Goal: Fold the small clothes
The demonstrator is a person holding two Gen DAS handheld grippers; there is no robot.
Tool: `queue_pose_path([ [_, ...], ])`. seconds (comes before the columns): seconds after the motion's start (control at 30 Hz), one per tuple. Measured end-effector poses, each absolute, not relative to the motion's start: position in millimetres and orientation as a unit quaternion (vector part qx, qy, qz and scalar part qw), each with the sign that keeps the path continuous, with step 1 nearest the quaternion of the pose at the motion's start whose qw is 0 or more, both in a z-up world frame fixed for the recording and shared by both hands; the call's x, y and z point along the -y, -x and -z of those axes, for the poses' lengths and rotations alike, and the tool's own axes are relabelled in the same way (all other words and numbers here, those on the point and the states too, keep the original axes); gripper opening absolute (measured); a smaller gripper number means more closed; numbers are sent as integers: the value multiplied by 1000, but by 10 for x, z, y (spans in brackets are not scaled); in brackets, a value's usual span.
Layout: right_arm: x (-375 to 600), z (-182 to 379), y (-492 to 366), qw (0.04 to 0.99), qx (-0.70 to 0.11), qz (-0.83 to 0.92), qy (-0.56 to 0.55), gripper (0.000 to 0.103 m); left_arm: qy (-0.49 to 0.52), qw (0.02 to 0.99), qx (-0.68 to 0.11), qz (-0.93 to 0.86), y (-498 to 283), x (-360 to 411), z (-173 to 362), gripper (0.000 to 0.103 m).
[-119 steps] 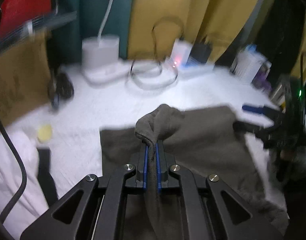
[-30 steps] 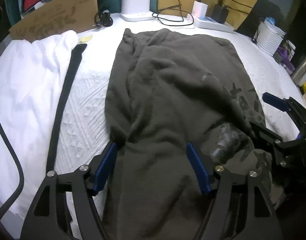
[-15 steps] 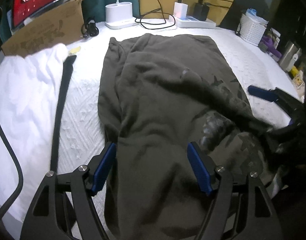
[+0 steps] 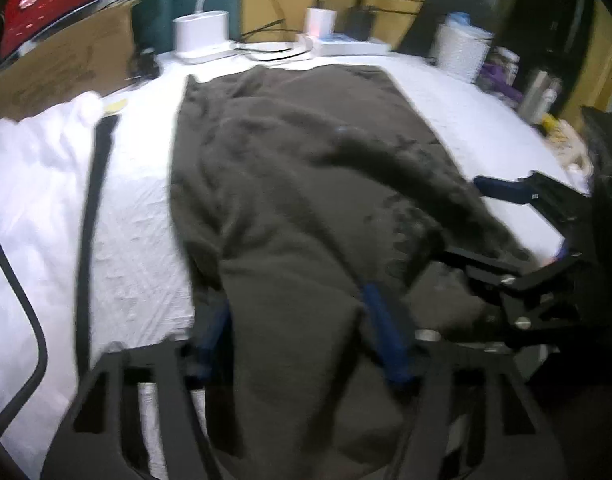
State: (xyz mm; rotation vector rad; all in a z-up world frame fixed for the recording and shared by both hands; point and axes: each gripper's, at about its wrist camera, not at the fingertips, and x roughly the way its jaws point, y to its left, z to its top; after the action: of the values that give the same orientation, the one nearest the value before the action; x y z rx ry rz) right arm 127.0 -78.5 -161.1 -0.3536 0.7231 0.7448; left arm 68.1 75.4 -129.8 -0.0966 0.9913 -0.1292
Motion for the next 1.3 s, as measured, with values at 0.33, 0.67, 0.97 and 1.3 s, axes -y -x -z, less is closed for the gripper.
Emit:
queue_pose_path([
  [0.33, 1280, 1591, -1196, 856, -376, -348, 74, 91, 82, 892, -430, 115, -432, -761, 1025, 11],
  [0.67, 1811, 1376, -1203, 874, -381, -303, -15, 91, 109, 885, -440, 108, -354, -986, 1141, 11],
  [0.97, 1627, 1491, -1027, 853, -401, -334, 21, 77, 146, 873, -449, 124, -228, -1005, 1102, 47],
  [1.3, 1388, 1608, -761, 818, -424, -388, 26, 48, 113, 869, -468, 113, -142, -938, 1261, 47],
])
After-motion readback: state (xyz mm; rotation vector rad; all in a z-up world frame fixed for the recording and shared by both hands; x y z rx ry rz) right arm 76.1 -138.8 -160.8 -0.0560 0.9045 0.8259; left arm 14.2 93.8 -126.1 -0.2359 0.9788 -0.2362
